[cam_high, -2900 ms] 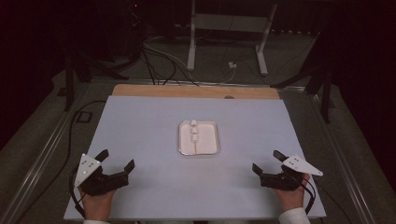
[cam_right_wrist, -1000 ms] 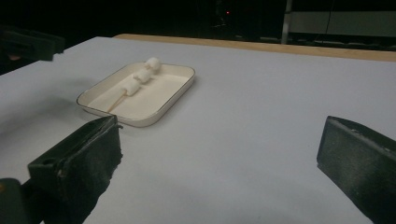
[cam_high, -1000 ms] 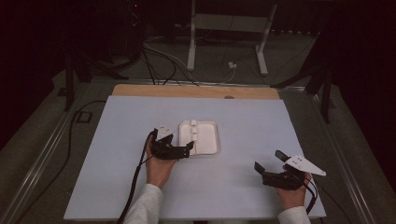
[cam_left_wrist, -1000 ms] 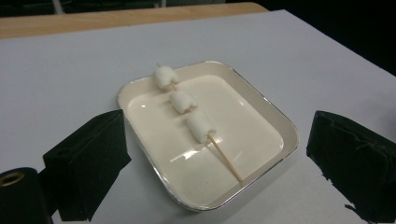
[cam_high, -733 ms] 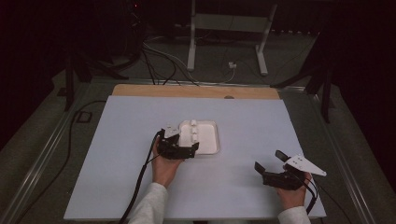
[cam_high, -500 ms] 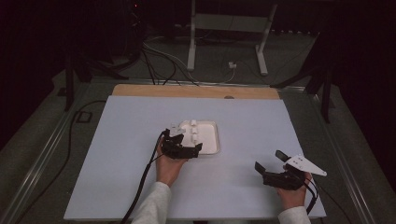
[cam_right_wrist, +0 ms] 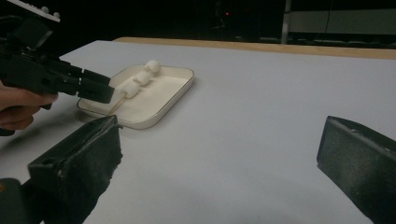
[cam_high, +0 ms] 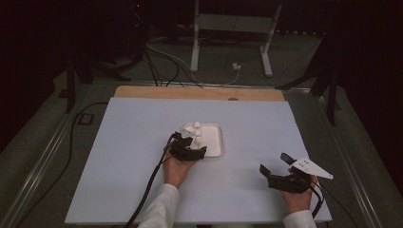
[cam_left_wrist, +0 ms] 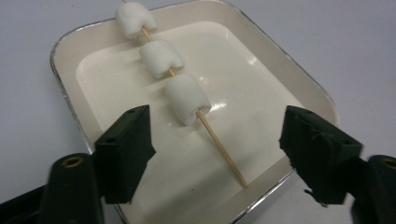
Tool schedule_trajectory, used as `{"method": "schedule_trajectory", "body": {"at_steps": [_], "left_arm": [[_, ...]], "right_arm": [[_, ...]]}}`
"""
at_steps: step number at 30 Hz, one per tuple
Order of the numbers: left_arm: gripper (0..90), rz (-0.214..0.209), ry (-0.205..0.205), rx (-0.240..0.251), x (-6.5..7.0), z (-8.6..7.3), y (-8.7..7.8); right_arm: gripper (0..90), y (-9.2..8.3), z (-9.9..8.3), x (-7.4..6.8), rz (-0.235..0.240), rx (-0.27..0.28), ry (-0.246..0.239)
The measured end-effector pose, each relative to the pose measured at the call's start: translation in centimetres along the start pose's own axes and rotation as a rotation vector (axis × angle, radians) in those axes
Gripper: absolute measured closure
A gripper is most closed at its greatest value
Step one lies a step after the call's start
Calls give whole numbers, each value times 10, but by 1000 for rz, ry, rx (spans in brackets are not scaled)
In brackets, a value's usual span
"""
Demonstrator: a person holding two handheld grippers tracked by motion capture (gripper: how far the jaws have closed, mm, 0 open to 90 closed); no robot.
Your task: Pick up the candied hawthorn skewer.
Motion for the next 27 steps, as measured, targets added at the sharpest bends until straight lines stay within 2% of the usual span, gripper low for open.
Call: {"method": "schedule_trajectory", "body": {"at_steps": [3, 7, 9, 12, 16, 22, 27], "left_arm": [[353, 18, 13, -17, 1, -1, 4], [421, 73, 45, -39, 1, -4, 10], [479, 98, 66, -54, 0, -3, 9], [594, 113, 68, -68, -3, -2, 7], [715, 122, 63, -80, -7, -2, 5], [859, 125, 23, -97, -13, -1, 3], [900, 84, -1, -112, -17, 0, 1]], "right_arm": [[0, 0, 0, 0, -1, 0, 5], [0, 0, 0, 0, -1, 1, 6], [0, -1, 0, 1, -2, 2, 5], [0, -1, 0, 1, -2, 2, 7], [0, -1, 0, 1, -2, 2, 7], [0, -1, 0, 1, -1, 2, 8], [0, 0, 0, 1, 1, 0, 13]]}}
Point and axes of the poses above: each handheld gripper's, and its own axes: y roughly forward along the jaws, z roughly out of its top, x roughly to its right, the point moved 6 cm from there along y, roughly forward along the jaws, and after that the axes turned 8 degrees about -y, right-handed, at the moved point
